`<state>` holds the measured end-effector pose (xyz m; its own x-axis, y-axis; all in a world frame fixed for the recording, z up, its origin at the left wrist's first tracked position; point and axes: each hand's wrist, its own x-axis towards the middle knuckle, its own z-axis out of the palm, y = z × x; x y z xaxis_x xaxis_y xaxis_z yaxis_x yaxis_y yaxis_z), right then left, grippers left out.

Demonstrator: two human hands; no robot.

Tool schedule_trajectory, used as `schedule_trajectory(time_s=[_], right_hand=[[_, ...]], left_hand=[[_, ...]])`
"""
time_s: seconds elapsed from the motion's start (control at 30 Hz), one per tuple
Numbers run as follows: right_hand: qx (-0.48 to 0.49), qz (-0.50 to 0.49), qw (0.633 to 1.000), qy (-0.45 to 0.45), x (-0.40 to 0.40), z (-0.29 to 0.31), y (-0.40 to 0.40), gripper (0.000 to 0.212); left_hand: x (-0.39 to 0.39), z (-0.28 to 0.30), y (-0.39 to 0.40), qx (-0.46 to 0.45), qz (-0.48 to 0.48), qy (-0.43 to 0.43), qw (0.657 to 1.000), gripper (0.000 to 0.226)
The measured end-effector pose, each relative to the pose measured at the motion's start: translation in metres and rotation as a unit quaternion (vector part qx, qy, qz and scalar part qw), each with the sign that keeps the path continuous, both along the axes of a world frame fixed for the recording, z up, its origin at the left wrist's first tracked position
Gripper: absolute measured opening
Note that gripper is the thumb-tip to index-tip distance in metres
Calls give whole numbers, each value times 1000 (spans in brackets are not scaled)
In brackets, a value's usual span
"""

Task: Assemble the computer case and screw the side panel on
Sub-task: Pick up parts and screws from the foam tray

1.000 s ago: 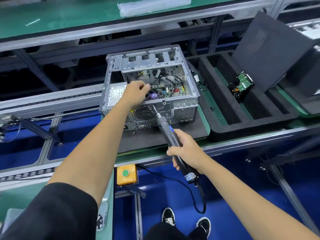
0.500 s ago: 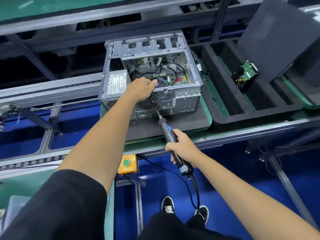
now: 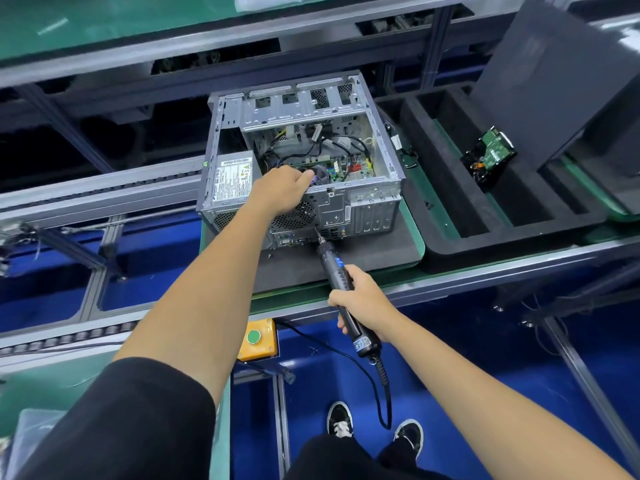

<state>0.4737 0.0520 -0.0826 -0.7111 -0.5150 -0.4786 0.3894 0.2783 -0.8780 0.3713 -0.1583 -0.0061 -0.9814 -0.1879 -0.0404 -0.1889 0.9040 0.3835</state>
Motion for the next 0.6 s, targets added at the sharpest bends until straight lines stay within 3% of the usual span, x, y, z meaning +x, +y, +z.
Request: schedule_trajectory(time_s=[0.5,0.6], right_hand=[[-18,-22,999,-16,-3,2,-1,34],[-21,-20,999,-17,-4,3,2,34]], left_hand=[[0,1,1,-5,-11,-3,1000,51],[5,3,2,4,-15,76,997,43]])
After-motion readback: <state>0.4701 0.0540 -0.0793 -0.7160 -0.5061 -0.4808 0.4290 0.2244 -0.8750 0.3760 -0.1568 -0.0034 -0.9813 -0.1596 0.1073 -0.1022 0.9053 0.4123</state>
